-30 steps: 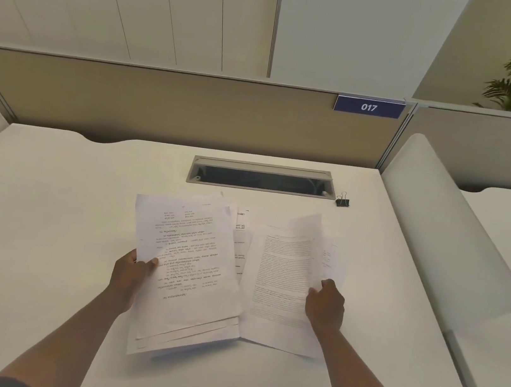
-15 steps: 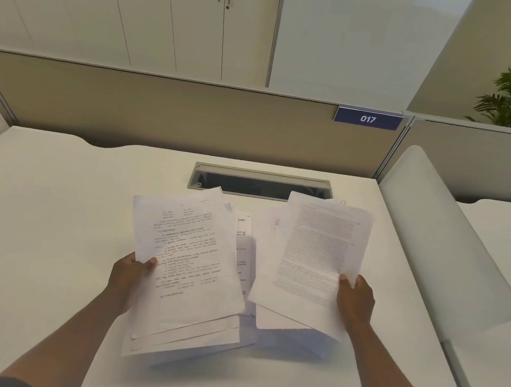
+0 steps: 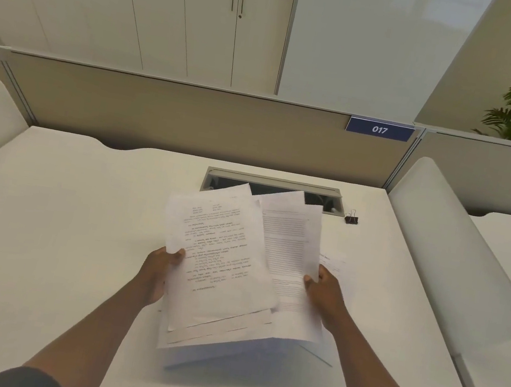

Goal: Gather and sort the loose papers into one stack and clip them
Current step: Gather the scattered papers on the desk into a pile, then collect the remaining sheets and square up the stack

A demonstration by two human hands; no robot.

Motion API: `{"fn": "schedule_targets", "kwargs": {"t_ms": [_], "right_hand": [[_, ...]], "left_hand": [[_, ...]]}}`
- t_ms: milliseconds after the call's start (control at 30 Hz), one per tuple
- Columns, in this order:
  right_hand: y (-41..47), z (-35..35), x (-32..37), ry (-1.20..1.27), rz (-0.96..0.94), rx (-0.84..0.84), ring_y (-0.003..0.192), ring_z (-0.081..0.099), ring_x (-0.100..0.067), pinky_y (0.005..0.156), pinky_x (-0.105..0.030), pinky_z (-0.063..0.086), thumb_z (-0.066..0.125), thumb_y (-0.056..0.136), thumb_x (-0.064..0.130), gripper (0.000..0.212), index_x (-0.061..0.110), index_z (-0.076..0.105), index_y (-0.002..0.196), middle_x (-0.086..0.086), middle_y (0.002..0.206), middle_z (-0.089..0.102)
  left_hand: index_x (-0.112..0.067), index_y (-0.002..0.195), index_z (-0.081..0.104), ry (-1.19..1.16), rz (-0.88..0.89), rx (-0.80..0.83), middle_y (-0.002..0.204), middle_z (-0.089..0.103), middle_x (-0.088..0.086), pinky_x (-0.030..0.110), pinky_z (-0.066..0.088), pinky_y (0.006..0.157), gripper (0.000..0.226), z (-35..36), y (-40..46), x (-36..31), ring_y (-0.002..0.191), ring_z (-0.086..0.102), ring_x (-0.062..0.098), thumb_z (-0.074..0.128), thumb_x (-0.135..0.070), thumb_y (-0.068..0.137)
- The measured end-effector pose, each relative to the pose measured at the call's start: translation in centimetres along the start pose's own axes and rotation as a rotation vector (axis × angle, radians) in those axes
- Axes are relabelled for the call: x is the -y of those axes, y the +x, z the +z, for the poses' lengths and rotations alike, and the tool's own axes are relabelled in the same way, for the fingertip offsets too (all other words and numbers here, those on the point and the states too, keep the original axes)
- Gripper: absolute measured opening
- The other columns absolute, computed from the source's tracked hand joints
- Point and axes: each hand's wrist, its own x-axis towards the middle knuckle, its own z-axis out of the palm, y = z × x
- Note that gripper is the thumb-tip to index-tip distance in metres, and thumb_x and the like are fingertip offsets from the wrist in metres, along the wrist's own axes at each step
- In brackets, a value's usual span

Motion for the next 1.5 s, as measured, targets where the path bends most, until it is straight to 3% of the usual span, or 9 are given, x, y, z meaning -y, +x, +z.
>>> {"fn": "schedule_targets", "kwargs": {"t_ms": [333, 433, 500, 600, 700, 867, 1033, 1300, 1500], "right_hand": [[-0.9, 5.0, 2.9, 0.022, 0.057, 0.143, 0.115, 0.053, -0.024, 0.095, -0.035, 0.041, 0.034, 0.101, 0.02, 0.036, 0.012, 0.053, 0.13, -0.002, 0.13, 0.057], [-1.4, 5.8, 3.6, 0.048, 0.063, 0.142, 0.104, 0.044, -0.018, 0.087, -0.032, 0.039, 0.029, 0.103, 0.031, 0.028, 0.021, 0.054, 0.108, 0.006, 0.112, 0.05], [-1.9, 5.9, 4.3, 0.054, 0.008, 0.169, 0.115, 0.047, -0.019, 0.097, -0.036, 0.041, 0.028, 0.103, 0.042, 0.038, 0.021, 0.057, 0.116, 0.01, 0.117, 0.05], [-1.5, 6.1, 5.1, -0.025, -0.123, 0.155, 0.104, 0.058, -0.019, 0.087, -0.033, 0.049, 0.04, 0.099, 0.043, 0.029, 0.019, 0.057, 0.103, 0.004, 0.108, 0.062], [-1.0, 6.5, 5.8, -0.058, -0.248, 0.113, 0.1, 0.065, -0.02, 0.087, -0.04, 0.057, 0.051, 0.096, 0.036, 0.027, 0.017, 0.056, 0.115, -0.001, 0.113, 0.066], [-1.6, 7.5, 7.4, 0.036, -0.345, 0.032, 0.091, 0.063, -0.008, 0.067, -0.012, 0.05, 0.051, 0.096, 0.036, 0.024, 0.023, 0.052, 0.117, 0.003, 0.107, 0.063], [-1.5, 8.4, 7.5, 0.145, -0.384, -0.02, 0.097, 0.065, -0.015, 0.077, -0.028, 0.059, 0.056, 0.093, 0.039, 0.035, 0.025, 0.046, 0.123, 0.004, 0.109, 0.062], [-2.2, 8.2, 9.5, 0.286, -0.456, -0.057, 0.098, 0.064, -0.017, 0.072, -0.025, 0.059, 0.053, 0.097, 0.025, 0.033, 0.03, 0.036, 0.124, 0.01, 0.109, 0.057], [-2.1, 8.9, 9.4, 0.22, -0.447, -0.055, 0.093, 0.064, -0.014, 0.07, -0.025, 0.059, 0.048, 0.099, 0.026, 0.027, 0.031, 0.037, 0.122, 0.011, 0.103, 0.058]], "left_hand": [[-0.014, 0.123, 0.062, -0.011, -0.002, 0.163, 0.118, 0.071, 0.006, 0.04, 0.058, 0.079, 0.035, 0.8, -1.1, 0.2, 0.107, 0.068, 0.028, 0.063, -0.007, 0.089], [-0.012, 0.117, 0.065, 0.06, 0.04, 0.096, 0.119, 0.07, 0.01, 0.042, 0.056, 0.086, 0.037, 0.5, -0.9, 0.4, 0.105, 0.069, 0.03, 0.067, 0.003, 0.083], [-0.017, 0.107, 0.066, 0.121, 0.083, 0.031, 0.116, 0.072, 0.009, 0.044, 0.055, 0.087, 0.033, 0.4, -0.8, 0.3, 0.102, 0.069, 0.03, 0.065, 0.006, 0.084], [-0.019, 0.109, 0.065, 0.206, 0.173, -0.013, 0.111, 0.072, 0.005, 0.048, 0.057, 0.087, 0.032, 0.5, -1.0, -0.7, 0.102, 0.069, 0.03, 0.066, 0.002, 0.084], [-0.017, 0.11, 0.064, 0.225, 0.313, -0.056, 0.109, 0.072, 0.005, 0.041, 0.06, 0.079, 0.03, 0.8, -1.3, -1.7, 0.097, 0.07, 0.028, 0.07, -0.004, 0.084], [-0.027, 0.097, 0.063, 0.293, 0.479, -0.157, 0.099, 0.07, 0.0, 0.043, 0.059, 0.079, 0.024, 1.7, -1.4, -2.7, 0.094, 0.067, 0.027, 0.07, -0.007, 0.085], [-0.02, 0.115, 0.053, 0.338, 0.543, -0.185, 0.11, 0.067, 0.002, 0.041, 0.058, 0.083, 0.035, 1.6, -1.4, -2.8, 0.101, 0.066, 0.023, 0.072, -0.016, 0.085], [-0.021, 0.109, 0.049, 0.419, 0.686, -0.225, 0.098, 0.061, 0.0, 0.035, 0.06, 0.075, 0.031, 2.7, -1.8, -4.0, 0.089, 0.065, 0.022, 0.057, -0.039, 0.086], [-0.017, 0.113, 0.059, 0.422, 0.6, -0.162, 0.098, 0.067, 0.003, 0.039, 0.06, 0.076, 0.031, 2.8, -1.1, -3.5, 0.091, 0.066, 0.025, 0.055, -0.036, 0.089]]}}
